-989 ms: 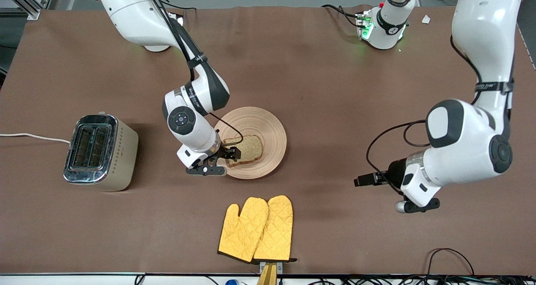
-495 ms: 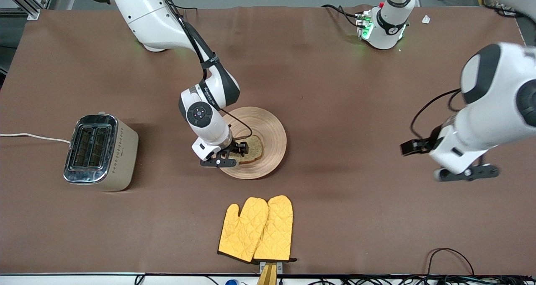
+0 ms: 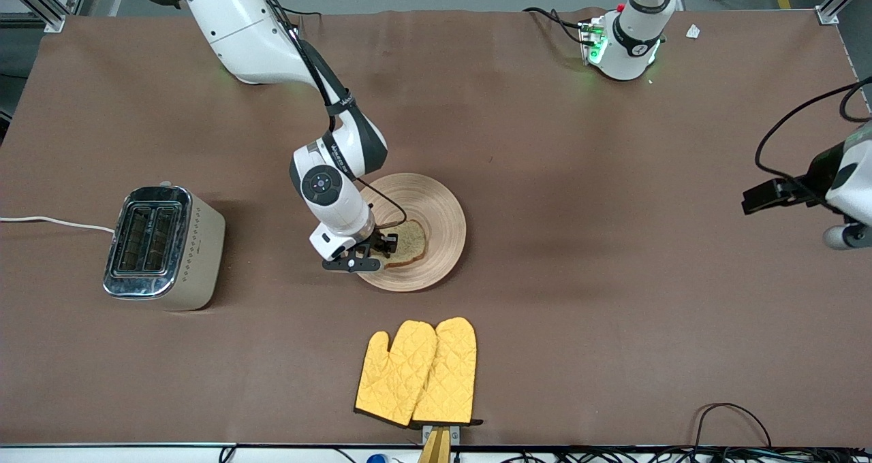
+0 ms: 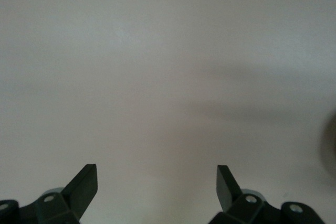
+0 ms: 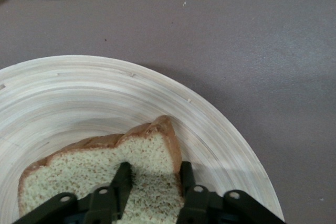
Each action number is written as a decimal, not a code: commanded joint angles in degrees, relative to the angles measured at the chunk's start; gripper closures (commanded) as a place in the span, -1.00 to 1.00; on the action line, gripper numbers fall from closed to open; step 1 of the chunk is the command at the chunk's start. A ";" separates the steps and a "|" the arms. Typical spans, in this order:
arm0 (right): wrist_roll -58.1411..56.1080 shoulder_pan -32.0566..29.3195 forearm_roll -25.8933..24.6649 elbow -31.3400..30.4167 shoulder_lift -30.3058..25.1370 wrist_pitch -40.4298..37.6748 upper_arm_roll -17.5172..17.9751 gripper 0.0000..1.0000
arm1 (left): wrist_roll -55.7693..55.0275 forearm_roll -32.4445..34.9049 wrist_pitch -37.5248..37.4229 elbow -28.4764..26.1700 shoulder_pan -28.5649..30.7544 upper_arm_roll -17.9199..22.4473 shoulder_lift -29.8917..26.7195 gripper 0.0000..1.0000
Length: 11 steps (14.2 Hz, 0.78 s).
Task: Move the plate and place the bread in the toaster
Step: 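Grasp the bread slice edge with the right gripper while the left gripper withdraws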
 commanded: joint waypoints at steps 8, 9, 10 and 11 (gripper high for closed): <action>1.07 -0.40 0.07 -0.55 -5.88 -9.98 -0.54 0.99 | 0.62 -0.85 -2.94 -11.56 -3.79 4.15 -15.04 -1.00; 1.07 -0.84 -0.28 0.15 -7.20 -12.96 -0.72 0.99 | 0.63 -1.02 -2.94 -11.65 -4.14 4.41 -15.30 -1.00; 0.98 -1.10 -0.45 1.55 -8.35 -16.47 -1.59 0.99 | 0.63 -1.29 -2.86 -12.08 -5.01 5.11 -15.48 -1.00; 0.98 -1.11 -0.54 3.22 -9.23 -20.42 -2.81 0.99 | 0.63 -1.55 -2.51 -13.04 -5.89 6.16 -16.18 -1.00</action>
